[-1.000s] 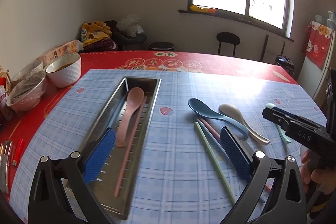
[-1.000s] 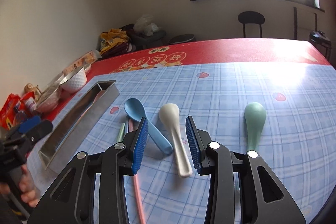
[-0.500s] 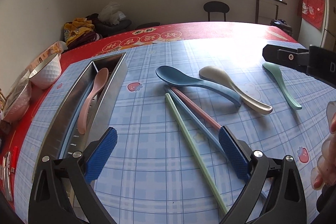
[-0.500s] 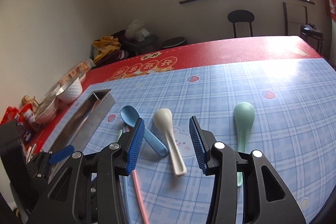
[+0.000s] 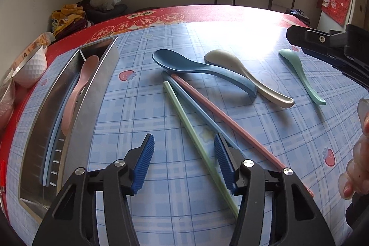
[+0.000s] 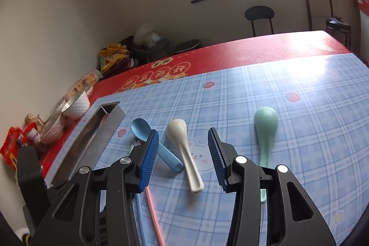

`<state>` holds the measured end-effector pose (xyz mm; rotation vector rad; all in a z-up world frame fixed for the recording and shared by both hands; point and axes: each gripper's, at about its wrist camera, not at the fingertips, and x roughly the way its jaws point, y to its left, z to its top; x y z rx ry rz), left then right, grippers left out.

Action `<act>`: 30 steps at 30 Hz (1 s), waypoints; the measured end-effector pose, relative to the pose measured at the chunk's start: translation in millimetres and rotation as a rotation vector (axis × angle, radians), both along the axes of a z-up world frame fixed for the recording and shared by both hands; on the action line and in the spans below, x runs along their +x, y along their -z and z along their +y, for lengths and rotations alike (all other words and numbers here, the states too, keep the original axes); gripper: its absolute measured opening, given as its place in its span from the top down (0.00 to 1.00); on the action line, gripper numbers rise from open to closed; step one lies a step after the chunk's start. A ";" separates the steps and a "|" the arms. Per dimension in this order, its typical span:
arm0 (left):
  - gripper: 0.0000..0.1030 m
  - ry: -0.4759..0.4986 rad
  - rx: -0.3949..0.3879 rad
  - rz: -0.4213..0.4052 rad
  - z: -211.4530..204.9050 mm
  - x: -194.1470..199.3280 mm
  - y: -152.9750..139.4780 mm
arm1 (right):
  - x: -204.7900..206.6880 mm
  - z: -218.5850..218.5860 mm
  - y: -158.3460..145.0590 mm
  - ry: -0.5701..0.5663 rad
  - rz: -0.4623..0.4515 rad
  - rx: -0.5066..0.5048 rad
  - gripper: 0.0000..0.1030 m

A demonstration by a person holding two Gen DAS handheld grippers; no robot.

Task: Organize utensils
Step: 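Move the left tool to the green chopstick and close on it, then grasp and lift the blue spoon with the right tool while the left tool lifts the green chopstick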

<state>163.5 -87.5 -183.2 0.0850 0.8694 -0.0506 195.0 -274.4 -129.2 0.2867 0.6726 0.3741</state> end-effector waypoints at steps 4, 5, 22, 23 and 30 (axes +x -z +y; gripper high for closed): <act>0.49 -0.001 -0.031 0.008 5.7 0.3 2.4 | 1.8 -1.6 3.2 -0.003 0.015 0.010 0.58; 0.49 -0.001 -0.030 0.008 5.2 0.5 2.5 | 2.3 -0.6 3.6 -0.005 0.016 0.008 0.58; 0.89 -0.006 -0.078 -0.005 11.6 -2.0 1.2 | 7.8 0.7 11.3 -0.008 0.048 0.017 0.58; 0.89 -0.005 -0.073 -0.005 11.9 -1.7 1.2 | 7.0 0.7 11.2 -0.009 0.046 0.018 0.58; 0.89 -0.004 -0.067 -0.006 12.3 -1.6 1.0 | 6.4 2.0 12.1 -0.024 0.052 0.033 0.58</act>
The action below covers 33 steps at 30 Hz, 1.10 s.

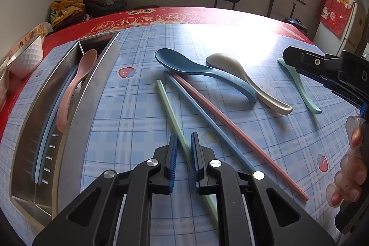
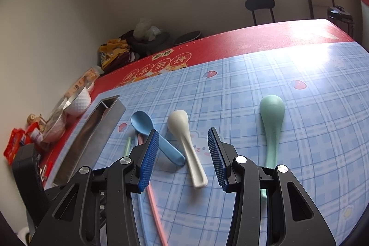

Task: Organize utensils
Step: 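Grasp and lift the blue spoon with the right tool while the left tool lifts the green chopstick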

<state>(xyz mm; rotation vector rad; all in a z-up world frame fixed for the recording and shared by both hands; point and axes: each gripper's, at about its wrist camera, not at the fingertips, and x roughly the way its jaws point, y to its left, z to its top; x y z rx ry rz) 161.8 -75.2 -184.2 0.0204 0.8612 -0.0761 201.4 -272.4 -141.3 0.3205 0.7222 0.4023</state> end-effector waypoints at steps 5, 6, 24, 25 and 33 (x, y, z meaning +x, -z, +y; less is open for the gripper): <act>0.94 -0.027 -0.057 -0.005 10.8 -1.0 -1.2 | 1.6 0.9 2.0 -0.002 0.003 -0.011 0.58; 0.94 -0.028 -0.074 -0.011 13.4 -1.9 -2.0 | 1.6 2.4 1.3 0.000 -0.006 -0.037 0.58; 0.94 -0.065 -0.250 -0.192 43.0 -25.1 -26.8 | -4.2 51.0 -2.8 -0.164 -0.165 -0.364 0.83; 0.94 -0.071 -0.261 -0.198 45.2 -25.8 -27.5 | -1.9 55.9 -0.7 -0.171 -0.153 -0.393 0.84; 0.95 -0.091 -0.282 -0.205 50.1 -28.6 -29.1 | 8.8 95.0 4.8 -0.293 -0.170 -0.598 0.85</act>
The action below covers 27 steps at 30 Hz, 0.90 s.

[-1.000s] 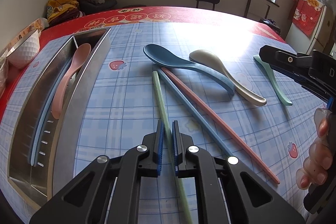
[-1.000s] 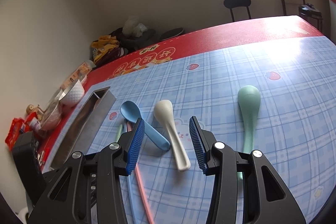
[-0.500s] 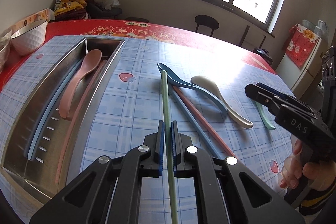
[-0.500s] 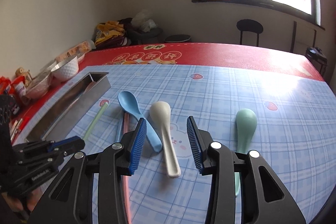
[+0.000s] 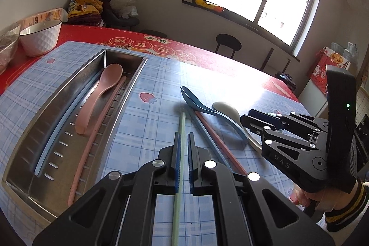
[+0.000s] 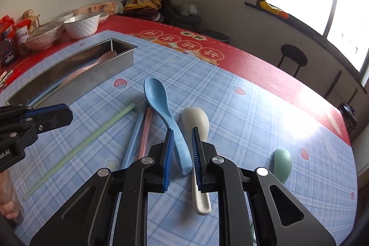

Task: Organize utensils
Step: 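Grasp and lift the blue spoon with the right tool while the left tool lifts the green chopstick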

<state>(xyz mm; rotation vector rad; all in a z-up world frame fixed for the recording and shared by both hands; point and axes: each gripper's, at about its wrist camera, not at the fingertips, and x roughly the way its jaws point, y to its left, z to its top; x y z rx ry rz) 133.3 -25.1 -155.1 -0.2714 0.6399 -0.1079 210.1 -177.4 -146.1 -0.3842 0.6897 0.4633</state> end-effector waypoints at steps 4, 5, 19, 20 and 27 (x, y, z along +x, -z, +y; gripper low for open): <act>0.95 -0.002 -0.045 0.035 8.3 4.8 5.2 | 11.3 14.9 6.1 -0.021 0.042 -0.075 0.85; 0.95 -0.003 -0.057 0.042 11.0 5.8 6.3 | 13.7 17.2 7.1 -0.024 0.049 -0.085 0.85; 0.95 0.002 -0.068 0.068 11.6 8.6 10.5 | 44.3 14.5 22.3 0.057 0.224 0.010 0.93; 0.95 0.002 -0.073 0.072 12.2 9.2 11.1 | 44.7 10.9 22.2 0.069 0.242 0.051 0.93; 0.95 0.021 -0.084 0.087 12.4 12.5 13.1 | 22.4 -32.4 15.5 0.168 0.298 0.463 0.93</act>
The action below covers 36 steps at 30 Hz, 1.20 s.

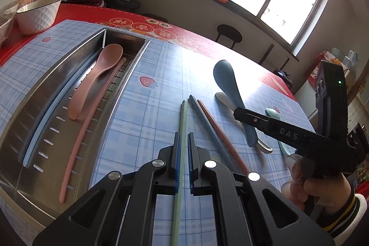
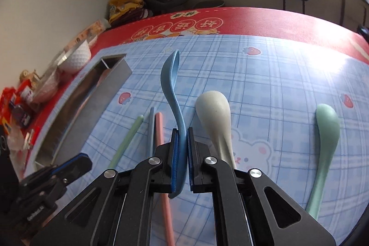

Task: Organize utensils
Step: 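Grasp and lift the blue spoon with the right tool while the left tool lifts the green chopstick, then carry the green chopstick into the steel tray and open the left tool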

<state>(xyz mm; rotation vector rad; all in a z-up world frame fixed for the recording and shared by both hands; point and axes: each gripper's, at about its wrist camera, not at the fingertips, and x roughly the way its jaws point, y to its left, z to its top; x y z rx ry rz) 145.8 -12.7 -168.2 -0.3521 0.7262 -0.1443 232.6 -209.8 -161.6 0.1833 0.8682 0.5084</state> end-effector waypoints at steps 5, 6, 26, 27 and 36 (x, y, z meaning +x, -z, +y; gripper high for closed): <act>0.95 0.033 -0.001 0.028 -3.5 5.9 3.0 | -24.8 -16.7 1.4 0.031 -0.034 0.203 0.93; 0.95 0.039 -0.015 0.045 -1.9 7.9 4.8 | -26.8 -17.7 0.6 0.023 -0.031 0.203 0.93; 0.79 0.232 0.465 0.138 -47.9 10.1 6.9 | -45.8 -41.5 -24.0 -0.005 -0.094 0.337 0.93; 0.79 0.228 0.471 0.143 -48.1 11.6 8.1 | -46.1 -41.6 -23.2 -0.006 -0.091 0.341 0.93; 0.80 0.192 0.494 0.130 -46.9 14.9 10.1 | -43.8 -43.9 -18.7 0.003 -0.073 0.345 0.93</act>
